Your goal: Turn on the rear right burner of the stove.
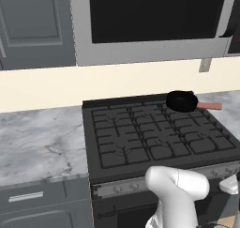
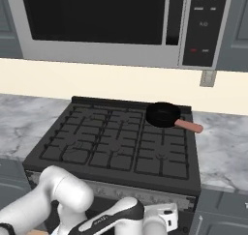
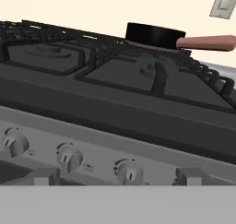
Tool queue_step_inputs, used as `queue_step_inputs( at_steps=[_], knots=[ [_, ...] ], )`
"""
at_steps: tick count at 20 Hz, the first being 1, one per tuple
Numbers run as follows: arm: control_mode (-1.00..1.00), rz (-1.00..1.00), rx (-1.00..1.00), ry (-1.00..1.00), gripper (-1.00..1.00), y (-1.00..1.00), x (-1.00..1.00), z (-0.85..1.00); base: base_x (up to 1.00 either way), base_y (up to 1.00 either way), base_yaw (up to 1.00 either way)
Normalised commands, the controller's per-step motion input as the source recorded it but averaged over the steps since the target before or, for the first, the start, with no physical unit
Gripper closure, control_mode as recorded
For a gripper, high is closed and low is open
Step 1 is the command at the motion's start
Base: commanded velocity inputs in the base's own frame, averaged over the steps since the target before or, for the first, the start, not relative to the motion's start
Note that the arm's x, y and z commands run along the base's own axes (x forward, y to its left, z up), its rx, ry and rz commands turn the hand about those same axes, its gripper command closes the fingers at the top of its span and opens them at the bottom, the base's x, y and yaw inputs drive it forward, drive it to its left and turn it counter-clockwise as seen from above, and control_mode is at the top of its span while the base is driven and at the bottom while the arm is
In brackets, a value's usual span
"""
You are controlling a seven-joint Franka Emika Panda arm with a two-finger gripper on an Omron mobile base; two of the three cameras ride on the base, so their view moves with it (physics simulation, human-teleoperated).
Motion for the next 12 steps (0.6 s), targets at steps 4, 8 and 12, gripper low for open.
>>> queue_step_inputs(
  at_steps=[4,8,12],
  knots=[
    [-1.00,0.00,0.19,-0.04,-1.00,0.00,0.00,-0.18,0.00,0.00,0.00],
    [-1.00,0.00,0.13,-0.04,-1.00,0.00,0.02,-0.19,0.00,0.00,0.00],
    [-1.00,0.00,0.06,-0.06,-1.00,0.00,0.19,-0.30,0.00,0.00,0.00]
  ],
)
